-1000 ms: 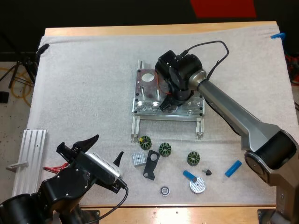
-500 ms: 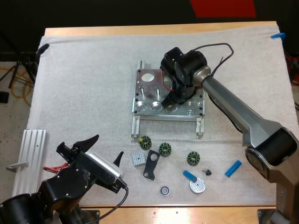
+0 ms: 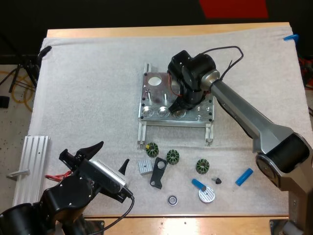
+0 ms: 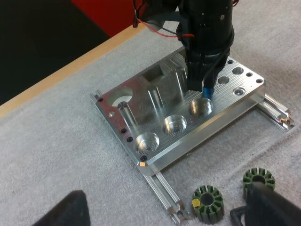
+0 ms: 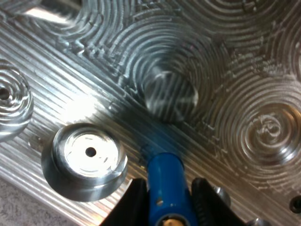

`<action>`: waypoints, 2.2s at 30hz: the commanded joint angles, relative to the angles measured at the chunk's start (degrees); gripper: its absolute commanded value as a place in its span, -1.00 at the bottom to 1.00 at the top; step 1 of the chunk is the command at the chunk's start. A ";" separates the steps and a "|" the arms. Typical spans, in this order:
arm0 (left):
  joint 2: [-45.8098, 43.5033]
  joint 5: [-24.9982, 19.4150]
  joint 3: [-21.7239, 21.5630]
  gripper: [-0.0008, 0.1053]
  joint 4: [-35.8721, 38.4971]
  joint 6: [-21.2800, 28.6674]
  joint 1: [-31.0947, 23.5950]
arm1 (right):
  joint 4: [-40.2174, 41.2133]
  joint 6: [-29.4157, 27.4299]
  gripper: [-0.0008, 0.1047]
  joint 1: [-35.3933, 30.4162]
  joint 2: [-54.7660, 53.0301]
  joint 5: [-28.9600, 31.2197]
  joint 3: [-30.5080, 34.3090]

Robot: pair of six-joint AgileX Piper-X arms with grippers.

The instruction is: Load cells from left to right

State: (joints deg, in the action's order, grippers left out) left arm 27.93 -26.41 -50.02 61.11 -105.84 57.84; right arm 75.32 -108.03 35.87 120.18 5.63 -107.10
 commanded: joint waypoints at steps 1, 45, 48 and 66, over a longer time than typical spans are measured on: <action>-0.33 -1.13 -0.12 0.28 -0.90 -0.63 0.18 | 1.36 0.34 -0.98 -1.04 1.44 3.16 0.71; 8.49 18.45 -0.12 0.28 -8.78 11.28 0.18 | 5.60 6.41 0.32 5.27 -33.11 -4.14 4.46; 11.52 21.48 -0.12 0.28 -9.39 13.83 0.18 | 3.65 9.32 0.32 6.82 -38.50 -2.92 11.33; 22.79 54.09 -0.12 0.28 -17.33 33.25 -19.87 | -0.15 23.30 0.32 6.98 -74.52 2.69 48.23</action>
State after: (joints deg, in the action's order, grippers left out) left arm 50.21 24.32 -49.91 43.84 -75.00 38.41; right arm 75.66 -85.78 43.05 46.52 7.35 -59.29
